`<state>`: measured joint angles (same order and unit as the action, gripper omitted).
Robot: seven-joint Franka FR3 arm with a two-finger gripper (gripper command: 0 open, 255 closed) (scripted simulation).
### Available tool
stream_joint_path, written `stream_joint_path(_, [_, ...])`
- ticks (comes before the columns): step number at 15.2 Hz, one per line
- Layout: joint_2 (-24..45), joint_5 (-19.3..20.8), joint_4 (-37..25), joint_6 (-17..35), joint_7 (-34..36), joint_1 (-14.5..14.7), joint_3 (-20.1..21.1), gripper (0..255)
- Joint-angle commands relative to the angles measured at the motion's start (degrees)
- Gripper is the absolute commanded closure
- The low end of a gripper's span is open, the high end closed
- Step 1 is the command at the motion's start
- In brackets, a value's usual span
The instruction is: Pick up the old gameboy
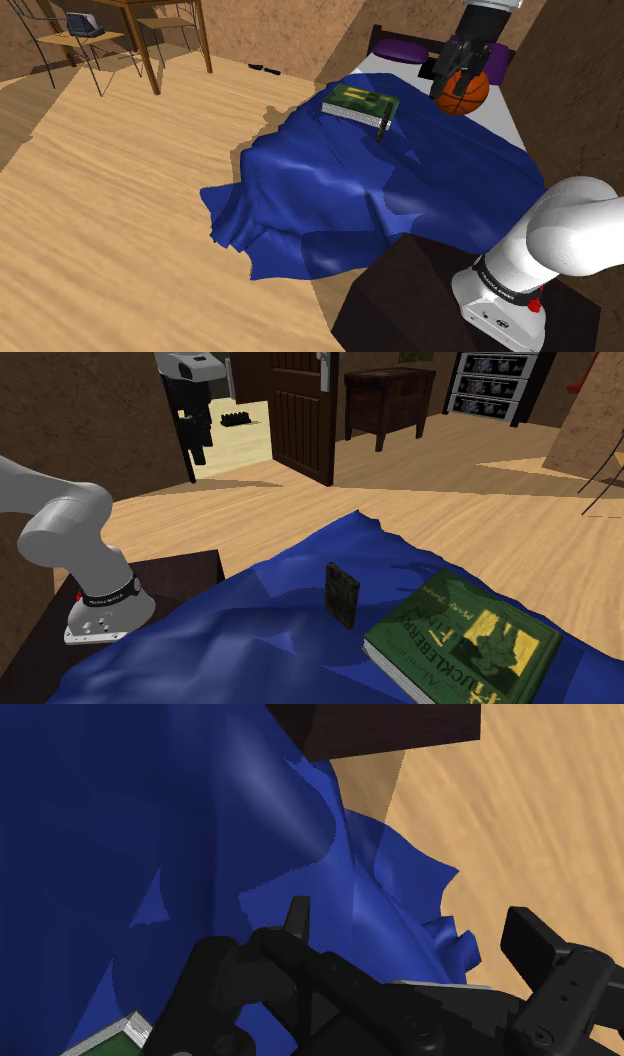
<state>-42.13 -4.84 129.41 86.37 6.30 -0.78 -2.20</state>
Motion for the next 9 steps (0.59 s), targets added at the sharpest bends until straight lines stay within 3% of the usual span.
stream_joint_path(1, [0.00,0.00,0.00,0.00,0.00,0.00,0.00,0])
stream_joint_path(9, [12.63,2.28,-0.98,11.79,2.97,-3.35,-1.39,0])
